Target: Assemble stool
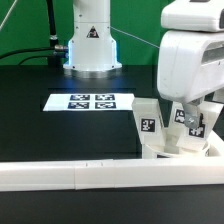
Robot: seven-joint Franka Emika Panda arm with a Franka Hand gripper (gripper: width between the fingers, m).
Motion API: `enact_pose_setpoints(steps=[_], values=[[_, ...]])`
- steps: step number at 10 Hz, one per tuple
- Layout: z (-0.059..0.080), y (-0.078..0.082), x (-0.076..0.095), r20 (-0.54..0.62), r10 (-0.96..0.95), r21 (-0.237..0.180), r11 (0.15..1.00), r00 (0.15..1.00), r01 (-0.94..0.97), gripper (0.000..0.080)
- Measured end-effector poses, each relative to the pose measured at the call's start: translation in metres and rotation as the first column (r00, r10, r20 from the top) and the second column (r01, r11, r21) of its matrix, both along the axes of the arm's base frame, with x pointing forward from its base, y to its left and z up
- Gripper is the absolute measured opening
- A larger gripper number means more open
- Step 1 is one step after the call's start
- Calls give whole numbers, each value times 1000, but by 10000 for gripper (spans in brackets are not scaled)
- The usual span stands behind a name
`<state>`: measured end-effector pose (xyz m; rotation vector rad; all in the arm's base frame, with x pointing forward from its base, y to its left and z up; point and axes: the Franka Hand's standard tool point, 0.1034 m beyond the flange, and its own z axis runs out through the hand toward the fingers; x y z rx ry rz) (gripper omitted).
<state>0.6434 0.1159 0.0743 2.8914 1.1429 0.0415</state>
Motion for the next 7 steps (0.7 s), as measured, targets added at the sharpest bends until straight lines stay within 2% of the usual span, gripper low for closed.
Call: enact_pose_setpoints(steps=[1,2,6,7], values=[[0,-1,0,0,-1,0,1000,1000,1,402],[0,-1,0,1,-82,4,997,997,82,334],[0,-4,4,26,-371,25,928,928,371,334],[-1,-4,7,37,-539,47,842,841,537,334]])
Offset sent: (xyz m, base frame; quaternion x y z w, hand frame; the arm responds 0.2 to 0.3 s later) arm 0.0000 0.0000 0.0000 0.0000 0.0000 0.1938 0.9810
